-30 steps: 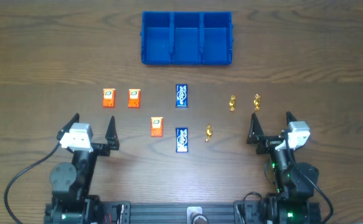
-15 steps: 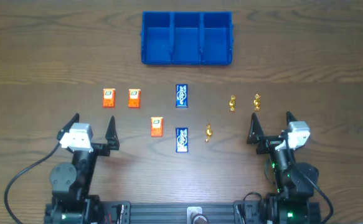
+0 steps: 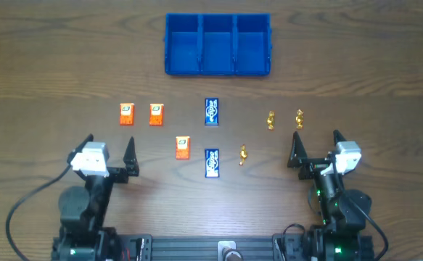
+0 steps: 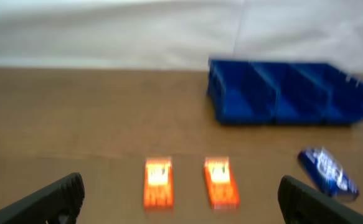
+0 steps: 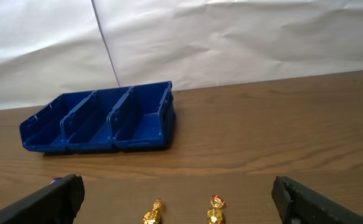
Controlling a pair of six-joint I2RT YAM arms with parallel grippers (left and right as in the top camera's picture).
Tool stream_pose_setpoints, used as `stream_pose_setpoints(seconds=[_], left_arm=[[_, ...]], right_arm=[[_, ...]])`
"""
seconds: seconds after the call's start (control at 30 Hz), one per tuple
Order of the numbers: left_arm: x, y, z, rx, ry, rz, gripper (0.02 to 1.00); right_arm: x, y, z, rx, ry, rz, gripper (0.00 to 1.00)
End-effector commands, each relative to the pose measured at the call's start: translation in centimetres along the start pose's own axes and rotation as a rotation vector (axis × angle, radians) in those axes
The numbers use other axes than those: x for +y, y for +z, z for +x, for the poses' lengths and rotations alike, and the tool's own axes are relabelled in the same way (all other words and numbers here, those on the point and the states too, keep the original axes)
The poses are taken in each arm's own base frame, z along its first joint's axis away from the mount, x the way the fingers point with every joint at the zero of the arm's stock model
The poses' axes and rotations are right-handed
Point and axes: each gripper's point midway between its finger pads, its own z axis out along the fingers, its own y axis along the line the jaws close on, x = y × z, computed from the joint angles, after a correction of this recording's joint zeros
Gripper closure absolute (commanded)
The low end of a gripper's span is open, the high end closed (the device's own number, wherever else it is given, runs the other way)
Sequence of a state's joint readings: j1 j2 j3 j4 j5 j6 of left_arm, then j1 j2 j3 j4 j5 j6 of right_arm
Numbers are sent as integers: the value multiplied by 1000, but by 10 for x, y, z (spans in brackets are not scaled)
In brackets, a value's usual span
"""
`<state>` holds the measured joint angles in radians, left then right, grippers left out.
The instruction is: Sort Candies Into Trays
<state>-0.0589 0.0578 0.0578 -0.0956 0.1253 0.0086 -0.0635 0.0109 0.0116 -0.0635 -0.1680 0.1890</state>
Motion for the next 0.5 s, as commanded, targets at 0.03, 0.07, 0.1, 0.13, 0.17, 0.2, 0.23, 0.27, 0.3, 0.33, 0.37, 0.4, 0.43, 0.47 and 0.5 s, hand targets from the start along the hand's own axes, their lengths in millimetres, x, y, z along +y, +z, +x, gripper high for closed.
stream_pose_setpoints(seconds=[0.03, 0.07, 0.1, 0.13, 0.17, 0.2, 0.23, 0.27, 0.3, 0.33, 0.37, 0.4, 0.43, 0.47, 0.5], left_arm=[[1, -7, -47, 140, 10, -27, 20], [2, -5, -60, 207, 24, -37, 20], [3, -4, -66, 253, 31, -48, 20], [7, 1, -73, 305, 34, -71, 20], [11, 8, -78, 351, 39, -91, 20], [14, 17, -80, 397, 51, -106, 20], [16, 25, -79, 432, 55, -117, 20], [19, 36, -76, 481, 56, -125, 20], [20, 47, -70, 531, 55, -126, 20], [21, 58, -60, 592, 52, -124, 23], [22, 69, -48, 654, 49, -123, 20], [22, 77, -36, 711, 44, -117, 23], [22, 86, -22, 770, 39, -108, 20], [21, 93, -10, 811, 32, -97, 20], [21, 99, 1, 851, 27, -89, 20]], right_arm=[[-1, 0, 0, -3, -12, 3, 1], [-1, 0, 0, -3, -12, 3, 1], [-1, 0, 0, -3, -12, 3, 3], [-1, 0, 0, -3, -12, 3, 1], [-1, 0, 0, -3, -12, 3, 1], [-1, 0, 0, -3, -12, 3, 1], [-1, 0, 0, -3, -12, 3, 1], [-1, 0, 0, -3, -12, 3, 3], [-1, 0, 0, -3, -12, 3, 3], [-1, 0, 0, -3, -12, 3, 3], [-1, 0, 0, -3, -12, 3, 3], [-1, 0, 0, -3, -12, 3, 1], [-1, 0, 0, -3, -12, 3, 3], [-1, 0, 0, -3, -12, 3, 1], [-1, 0, 0, -3, -12, 3, 3]])
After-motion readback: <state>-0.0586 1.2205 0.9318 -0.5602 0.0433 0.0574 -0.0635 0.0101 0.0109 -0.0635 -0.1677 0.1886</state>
